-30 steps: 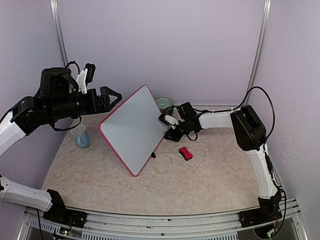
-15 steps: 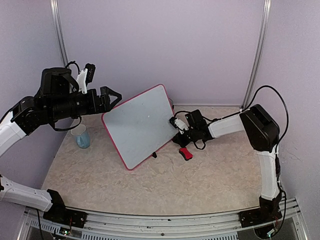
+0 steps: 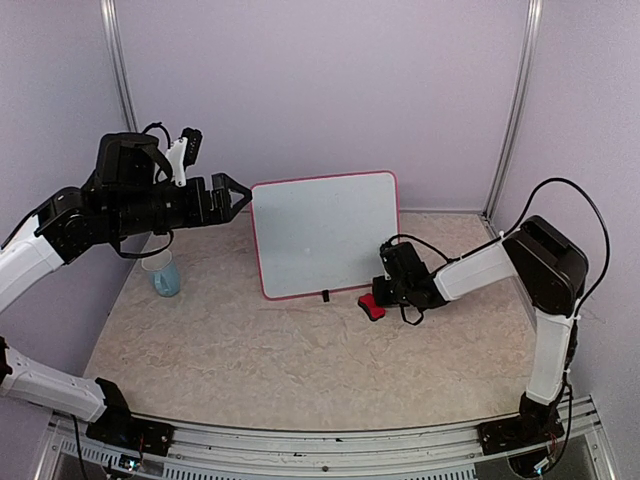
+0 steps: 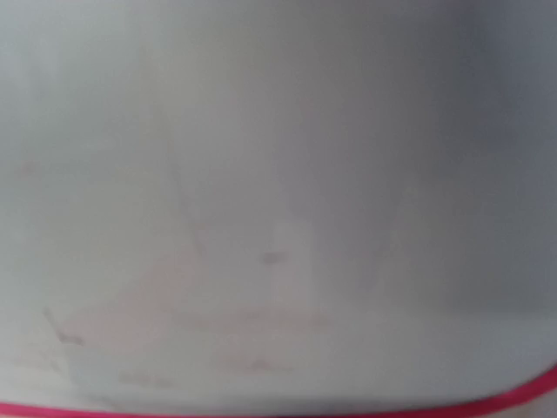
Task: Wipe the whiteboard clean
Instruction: Move the whiteboard to the center of the board, then reset both arms
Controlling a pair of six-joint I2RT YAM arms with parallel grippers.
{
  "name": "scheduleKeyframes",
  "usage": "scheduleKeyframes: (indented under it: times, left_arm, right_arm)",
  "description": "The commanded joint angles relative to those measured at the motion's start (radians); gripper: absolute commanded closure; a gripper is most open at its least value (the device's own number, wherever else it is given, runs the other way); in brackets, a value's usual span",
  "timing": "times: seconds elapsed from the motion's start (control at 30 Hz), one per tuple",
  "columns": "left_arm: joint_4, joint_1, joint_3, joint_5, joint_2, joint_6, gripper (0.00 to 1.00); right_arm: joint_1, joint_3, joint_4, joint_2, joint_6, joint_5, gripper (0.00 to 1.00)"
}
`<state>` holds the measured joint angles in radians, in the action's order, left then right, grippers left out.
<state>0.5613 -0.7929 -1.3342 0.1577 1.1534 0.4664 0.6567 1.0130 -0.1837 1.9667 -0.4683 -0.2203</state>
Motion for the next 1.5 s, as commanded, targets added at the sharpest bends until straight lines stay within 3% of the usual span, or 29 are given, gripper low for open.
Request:
scheduleKeyframes:
  times: [0.0, 0.3, 0.33, 0.5, 0.87, 1.07, 1.23, 1.33, 1.47]
  left_arm:
    - [-0.019, -0.003, -0.033, -0.003, -0.001, -0.006, 0.01]
    - [-0.024, -0.004, -0.023, 0.004, -0.006, -0.005, 0.01]
    - [-0.025, -0.004, -0.022, 0.004, -0.005, -0.004, 0.01]
    - [-0.024, -0.003, -0.011, 0.014, -0.008, -0.005, 0.01]
    - [-0.127, 0.000, 0.188, 0.061, -0.054, 0.015, 0.01]
    - [-0.208, 0.005, 0.338, 0.140, -0.058, 0.029, 0.01]
    - [-0.351, 0.033, 0.501, 0.183, -0.083, -0.022, 0.01]
    - [-0.470, 0.098, 0.612, 0.144, -0.131, -0.030, 0.01]
    - [-0.581, 0.303, 0.704, -0.047, -0.178, 0.019, 0.01]
  right_arm:
    - [0.031, -0.030, 0.096, 0.017, -0.206, -0.162, 1.00]
    - [0.040, -0.012, 0.144, 0.045, -0.286, -0.178, 1.00]
    - [0.040, -0.013, 0.144, 0.040, -0.285, -0.172, 0.94]
    - [0.043, -0.038, 0.142, -0.021, -0.272, -0.150, 0.03]
    - [0.062, -0.171, 0.207, -0.282, -0.228, -0.130, 0.00]
    - [0.058, -0.300, 0.153, -0.508, -0.077, -0.143, 0.00]
    - [-0.015, -0.312, 0.223, -0.630, -0.032, -0.089, 0.00]
    - [-0.105, -0.356, 0.203, -0.692, -0.005, 0.023, 0.00]
    - [-0.264, -0.418, 0.153, -0.775, 0.003, 0.200, 0.00]
